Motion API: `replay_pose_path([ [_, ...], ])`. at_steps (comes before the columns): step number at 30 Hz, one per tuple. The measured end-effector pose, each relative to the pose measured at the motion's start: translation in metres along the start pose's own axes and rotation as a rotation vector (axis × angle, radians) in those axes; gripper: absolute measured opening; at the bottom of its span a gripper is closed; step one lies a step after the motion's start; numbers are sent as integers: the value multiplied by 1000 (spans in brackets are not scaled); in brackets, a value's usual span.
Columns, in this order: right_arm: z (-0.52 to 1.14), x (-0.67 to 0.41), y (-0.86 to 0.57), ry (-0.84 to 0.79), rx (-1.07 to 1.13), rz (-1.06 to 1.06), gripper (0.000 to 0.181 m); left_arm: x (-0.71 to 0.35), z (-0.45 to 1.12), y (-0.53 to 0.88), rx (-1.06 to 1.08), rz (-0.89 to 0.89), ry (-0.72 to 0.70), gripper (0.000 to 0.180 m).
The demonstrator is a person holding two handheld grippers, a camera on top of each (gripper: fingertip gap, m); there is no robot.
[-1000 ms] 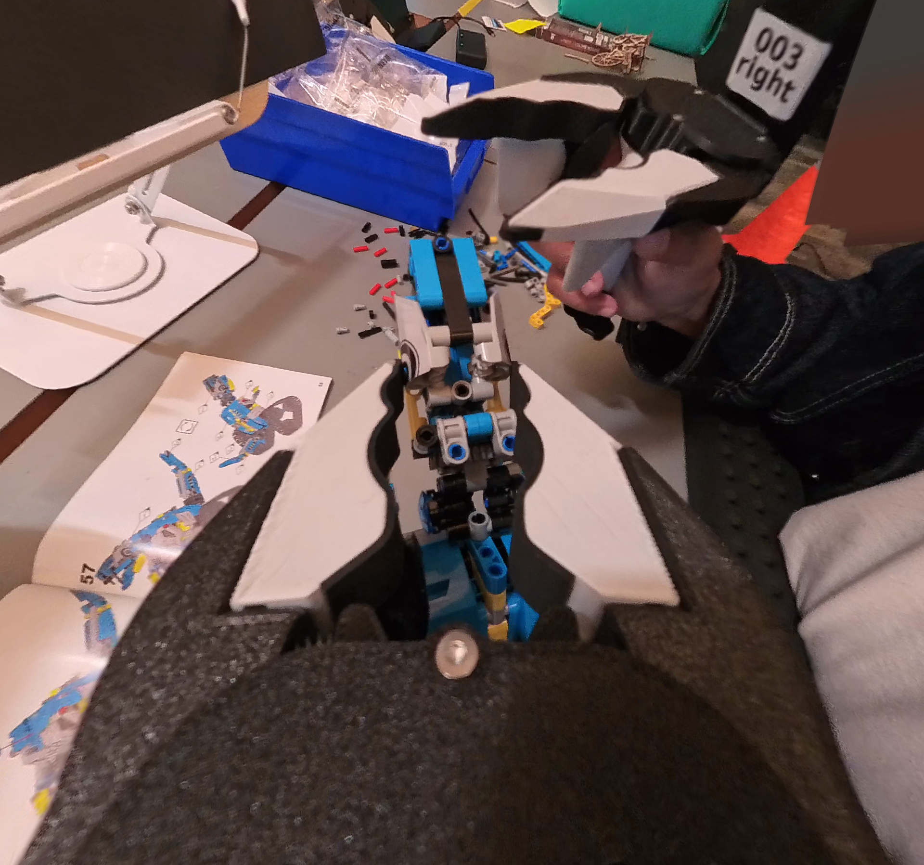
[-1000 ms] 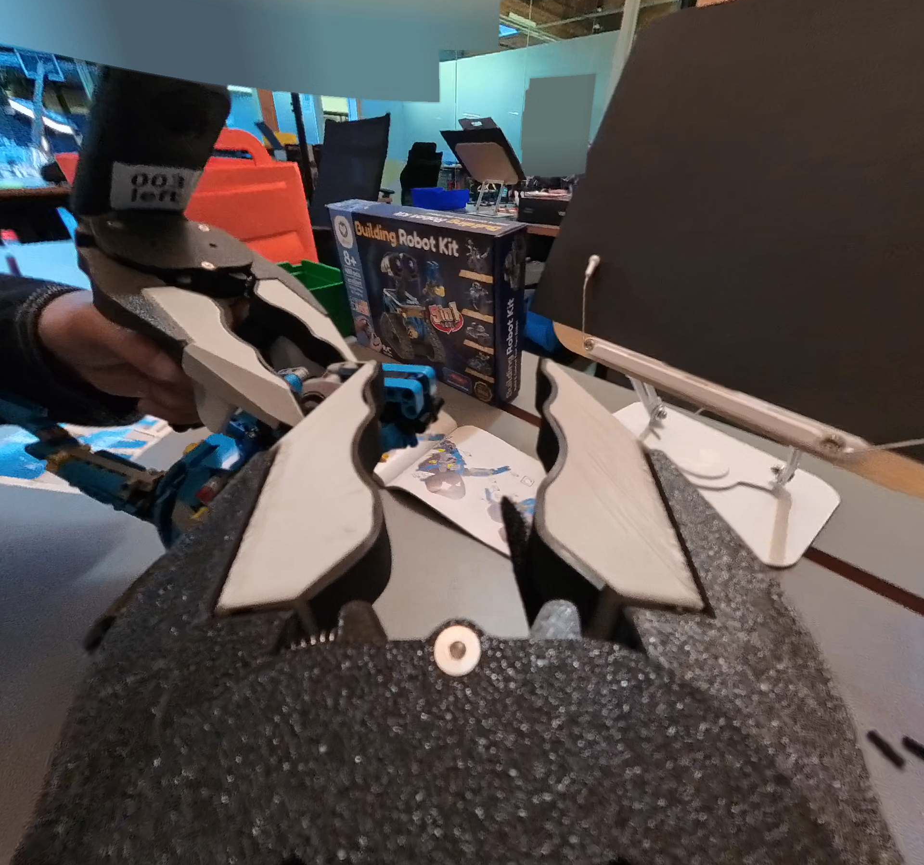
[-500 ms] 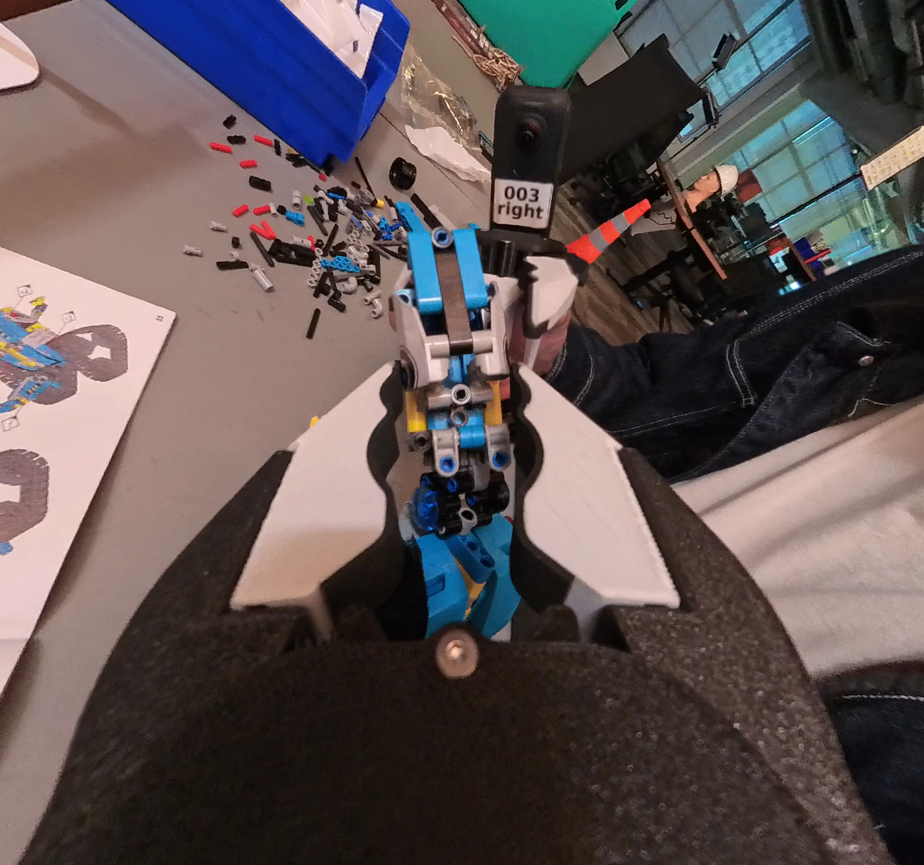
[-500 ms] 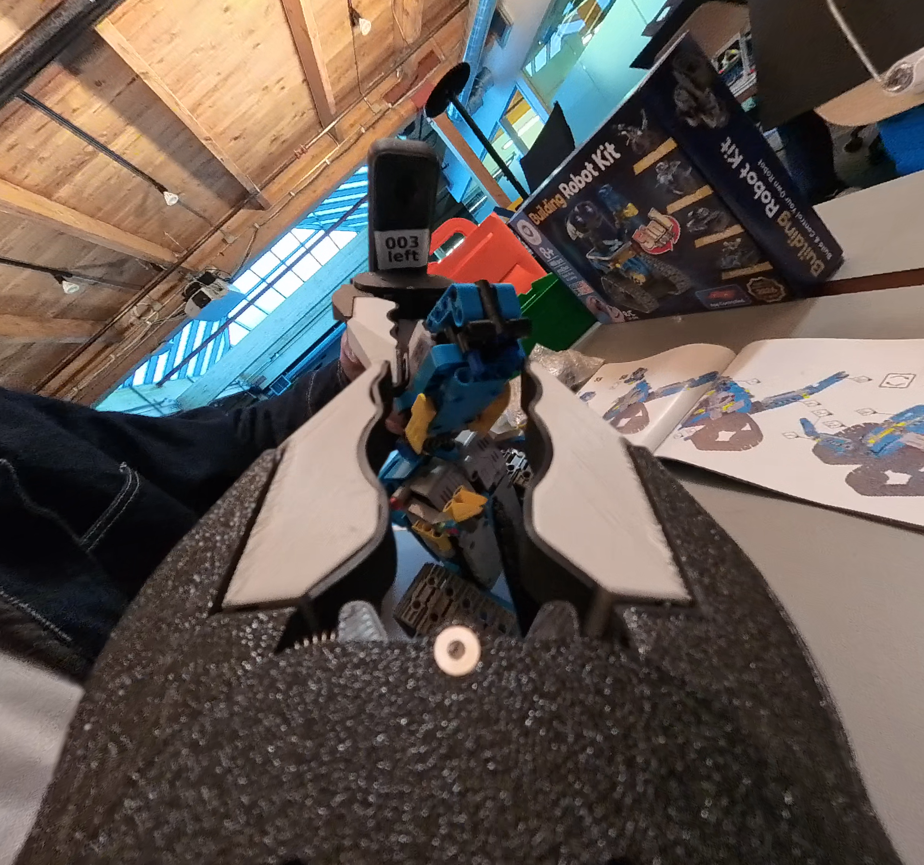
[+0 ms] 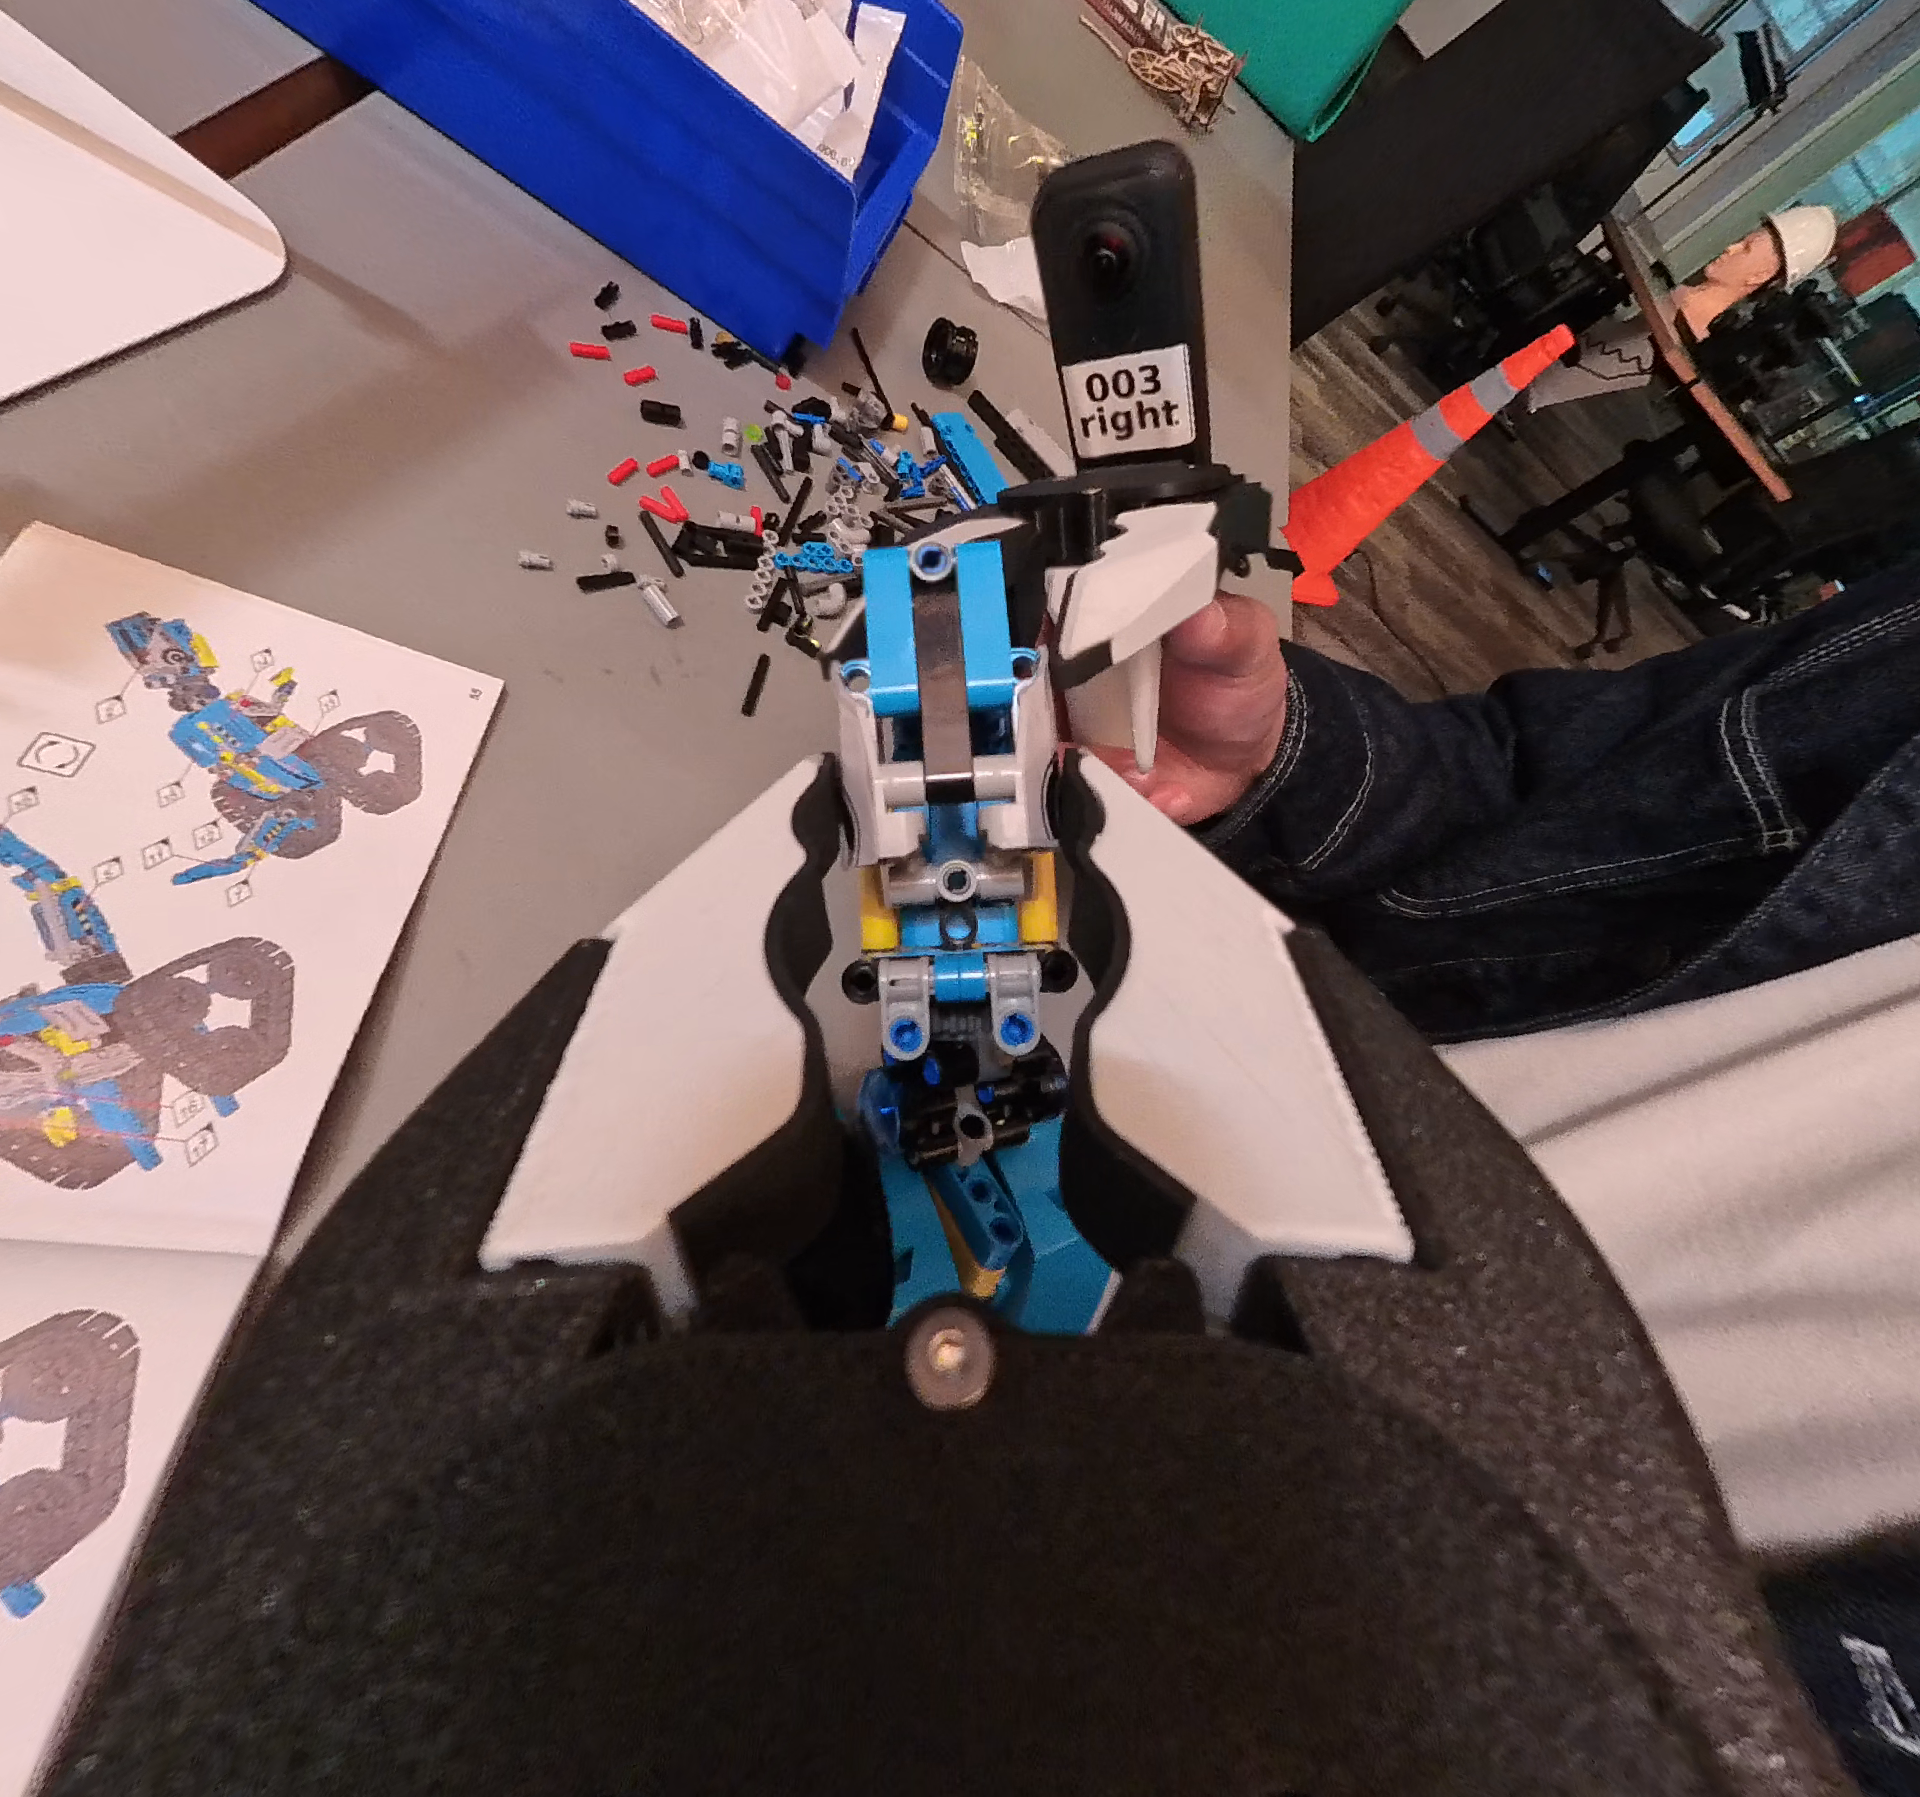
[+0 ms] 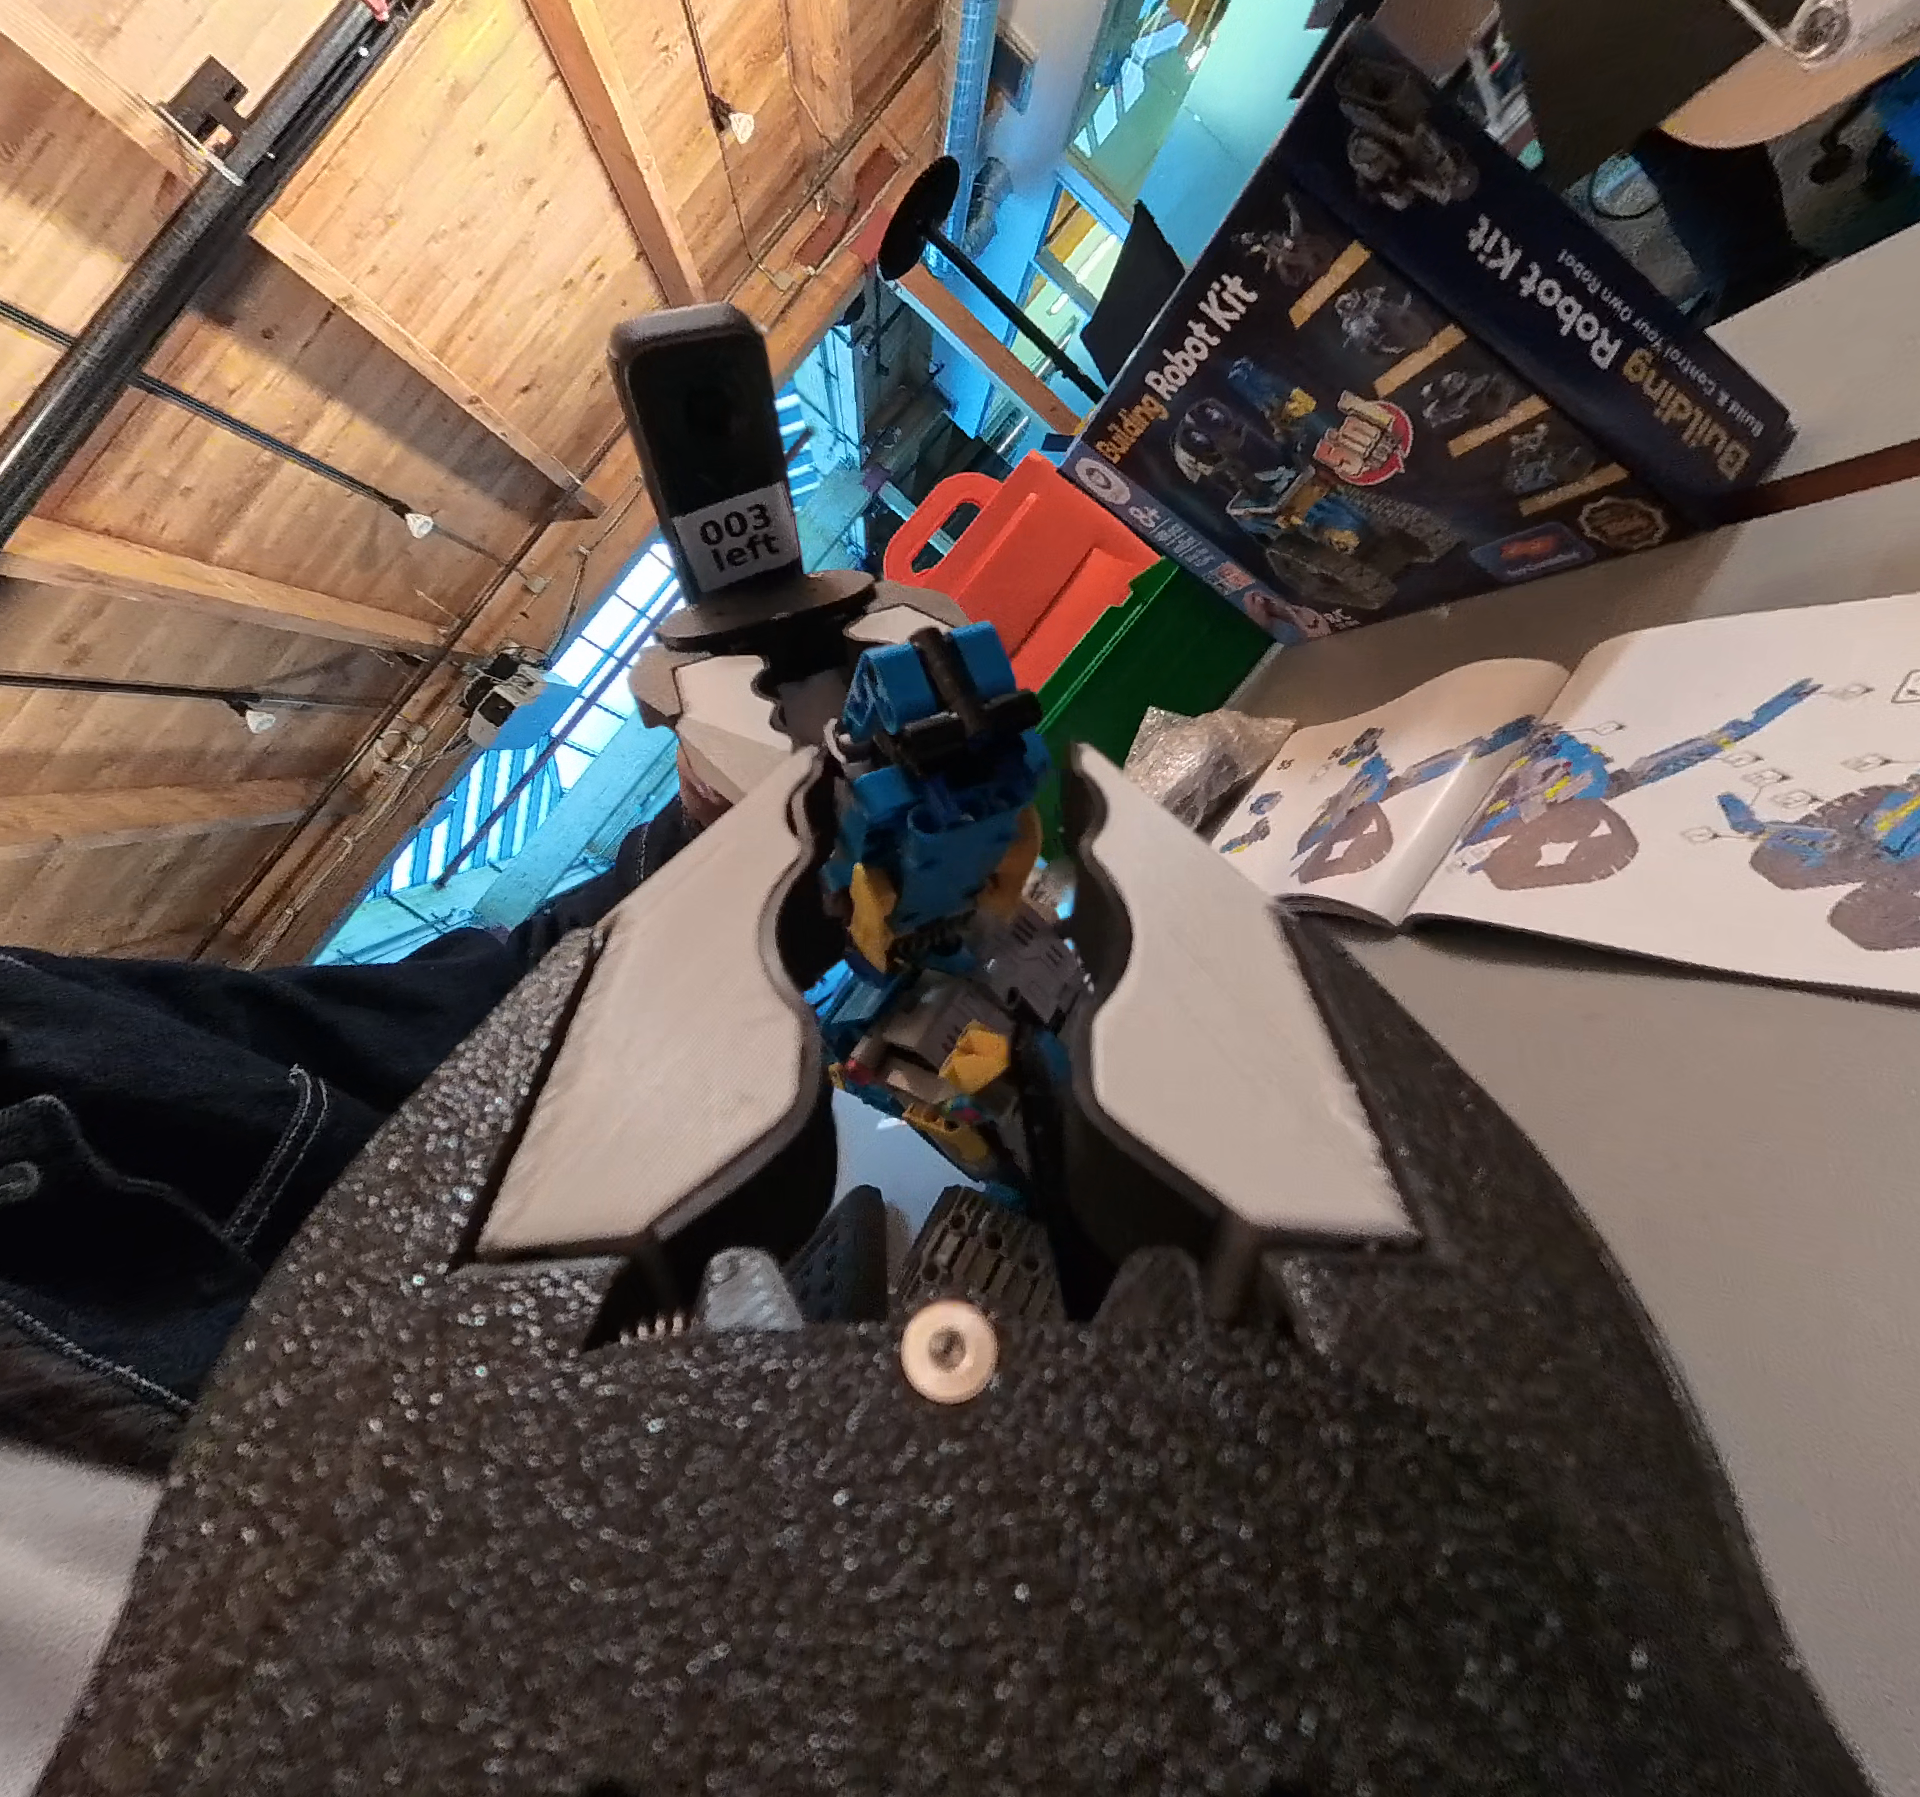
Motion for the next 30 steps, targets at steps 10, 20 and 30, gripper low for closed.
replay_pose_path([
  [10, 10, 3, 0, 30, 5, 19, 57, -1, -1, -2, -46, 57, -12, 40],
  [20, -3, 1, -7, 0, -54, 110, 56, -1, 0, 0, -37, 48, -24, 40],
  [30, 15, 2, -6, 25, 55, 46, 68, -1, 1, -1, -79, 66, -16, 40],
])
Point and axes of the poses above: each gripper's, where its closed fingertips meet, z out along the fingers, x out of its underside, y = z × x across the jaws, the point moved 2 cm from there along -z, back along the fingers, and after that the axes turned 2 degrees about z, right-handed, at the moved point
